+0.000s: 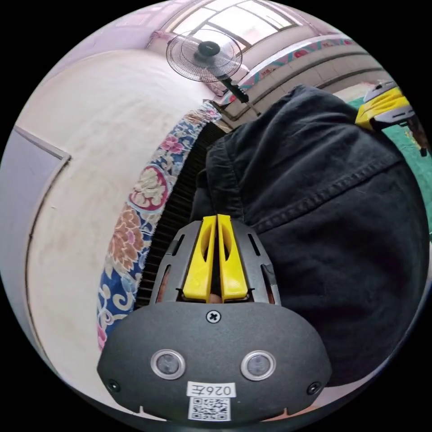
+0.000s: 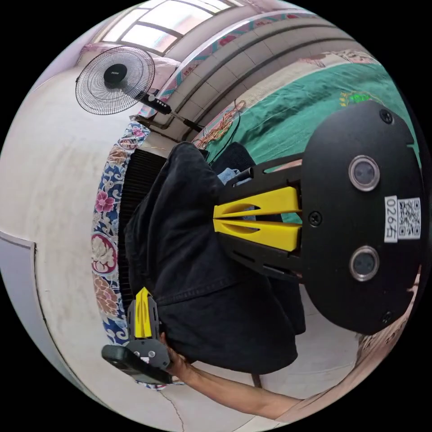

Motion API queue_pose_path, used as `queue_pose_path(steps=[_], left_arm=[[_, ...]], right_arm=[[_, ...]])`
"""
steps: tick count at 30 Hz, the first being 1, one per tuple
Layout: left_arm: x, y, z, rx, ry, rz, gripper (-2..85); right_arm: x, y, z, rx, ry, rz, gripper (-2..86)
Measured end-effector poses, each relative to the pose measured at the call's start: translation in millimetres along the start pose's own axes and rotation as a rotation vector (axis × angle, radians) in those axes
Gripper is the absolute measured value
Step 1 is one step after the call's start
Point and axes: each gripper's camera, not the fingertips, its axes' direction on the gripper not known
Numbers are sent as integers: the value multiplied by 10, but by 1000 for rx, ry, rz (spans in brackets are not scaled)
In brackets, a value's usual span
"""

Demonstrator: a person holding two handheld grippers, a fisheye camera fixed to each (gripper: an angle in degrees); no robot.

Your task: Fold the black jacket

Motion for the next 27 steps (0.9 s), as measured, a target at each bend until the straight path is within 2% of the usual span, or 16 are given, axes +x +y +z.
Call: queue_pose_path(steps=[2,4,7,9,11,16,21,25,27], left_arm=[[-163,-66,-39,-33,-4,-49,-7],[-398,-60,-50,-91,-41,-144,-8],[-785,142,-231,-85,-4,-275,-8],[-990,367,-462,-18,53,-388,-9],[-1051,698,-890,134,152,-458,-9],[-459,1313,-1748,389,188,-450,-10],[351,1594,-2120,451,180,-401,-10],[805,1597,-2466,662,297,-414,-10],[1045,1467,-2588,774,395,-396,-10]], right_arm=[[48,11,-110,20,-19,120,-10],[68,44,-198,29,-40,147,-9],[44,160,-281,17,19,141,-9],[16,290,-392,51,58,142,-9],[-26,571,-719,192,65,144,-9],[-89,1492,-1549,436,54,144,-9],[-182,2717,-2359,558,238,106,-10],[-377,4007,-3134,661,546,102,-10],[-457,4562,-3400,639,700,156,-10]])
